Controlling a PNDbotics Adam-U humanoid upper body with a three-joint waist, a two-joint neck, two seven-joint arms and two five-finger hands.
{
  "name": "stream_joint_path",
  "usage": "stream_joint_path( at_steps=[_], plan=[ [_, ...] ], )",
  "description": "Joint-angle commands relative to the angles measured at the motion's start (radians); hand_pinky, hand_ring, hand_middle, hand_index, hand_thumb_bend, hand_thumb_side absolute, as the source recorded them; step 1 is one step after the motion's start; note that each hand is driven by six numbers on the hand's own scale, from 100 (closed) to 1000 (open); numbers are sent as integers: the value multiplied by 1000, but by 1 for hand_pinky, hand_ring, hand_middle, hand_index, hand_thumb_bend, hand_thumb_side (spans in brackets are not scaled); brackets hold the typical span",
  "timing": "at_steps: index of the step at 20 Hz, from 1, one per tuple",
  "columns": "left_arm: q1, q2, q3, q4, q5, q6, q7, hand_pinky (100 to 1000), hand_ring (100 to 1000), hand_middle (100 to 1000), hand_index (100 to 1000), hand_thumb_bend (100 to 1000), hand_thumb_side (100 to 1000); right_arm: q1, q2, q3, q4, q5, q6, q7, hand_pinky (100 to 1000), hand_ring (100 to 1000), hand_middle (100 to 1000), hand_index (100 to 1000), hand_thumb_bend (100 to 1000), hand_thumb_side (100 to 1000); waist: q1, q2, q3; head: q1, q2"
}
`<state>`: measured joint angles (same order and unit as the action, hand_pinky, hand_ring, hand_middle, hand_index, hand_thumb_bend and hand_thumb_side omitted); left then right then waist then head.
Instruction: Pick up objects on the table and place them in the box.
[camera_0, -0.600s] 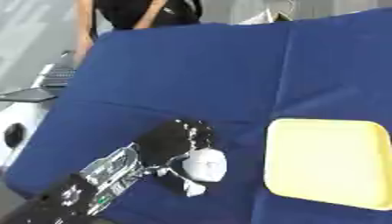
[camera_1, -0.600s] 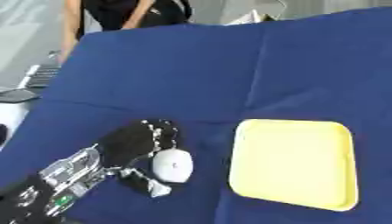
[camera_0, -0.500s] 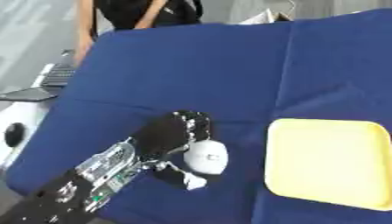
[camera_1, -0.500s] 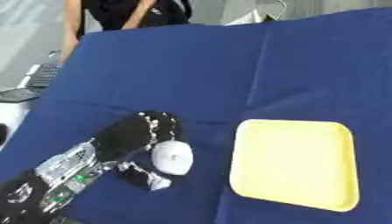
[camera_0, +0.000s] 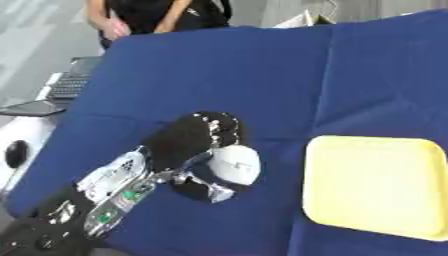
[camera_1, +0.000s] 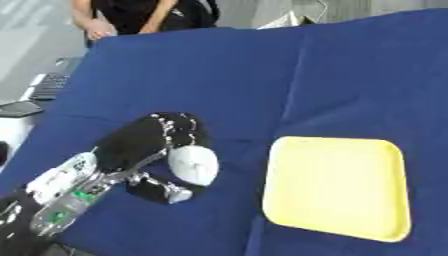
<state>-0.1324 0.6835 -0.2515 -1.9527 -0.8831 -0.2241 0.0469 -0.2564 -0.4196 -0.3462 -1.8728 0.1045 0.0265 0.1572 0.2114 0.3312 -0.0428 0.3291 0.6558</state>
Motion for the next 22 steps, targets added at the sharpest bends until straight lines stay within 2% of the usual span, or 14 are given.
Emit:
stream_joint_path(
  at_steps=[1, 8, 12, 14, 16, 19, 20, 22],
  plan=[
    [-8, 35, 16, -23, 9, -1, -7, 605, 734, 681, 462, 100, 236, -6, -17, -7, -14, 2, -1, -5, 798, 821, 950, 1000, 100, 967, -10, -14, 1, 14, -7],
    [-23, 42, 21, -41, 24, -2, -8, 605, 730, 677, 459, 100, 233, -6, -17, -7, -15, 3, 0, -5, 797, 820, 949, 1000, 100, 967, -9, -14, 0, 13, -8],
    [-91, 62, 15, -47, 80, -30, 5, 622, 715, 677, 452, 100, 232, -5, -18, -7, -13, 3, 0, -5, 797, 820, 949, 1000, 100, 966, -11, -18, 1, 16, -7],
    [-175, 82, -8, -47, 145, -68, -3, 634, 708, 676, 452, 100, 235, -4, -19, -5, -12, 3, -1, -4, 797, 821, 949, 1000, 100, 965, -12, -22, -1, 21, -6],
    [-293, 97, -55, -47, 221, -111, -43, 650, 699, 674, 451, 100, 241, -6, -18, 0, -10, 1, -3, 0, 798, 821, 949, 1000, 100, 965, -14, -26, -6, 28, -8],
    [-514, 93, -156, -47, 356, -142, -172, 682, 685, 670, 449, 100, 245, -7, -18, 7, -5, -1, -7, 6, 798, 821, 949, 1000, 100, 968, -20, -30, -19, 31, -16],
    [-563, 86, -181, -47, 404, -145, -218, 703, 680, 671, 450, 100, 246, -7, -19, 7, -3, -2, -9, 7, 798, 821, 949, 1000, 100, 964, -21, -30, -21, 30, -17],
    [-706, 62, -248, -47, 484, -126, -334, 712, 678, 669, 450, 100, 246, -10, -19, 11, 0, -4, -14, 10, 798, 821, 949, 1000, 100, 963, -25, -28, -30, 29, -21]
  ],
)
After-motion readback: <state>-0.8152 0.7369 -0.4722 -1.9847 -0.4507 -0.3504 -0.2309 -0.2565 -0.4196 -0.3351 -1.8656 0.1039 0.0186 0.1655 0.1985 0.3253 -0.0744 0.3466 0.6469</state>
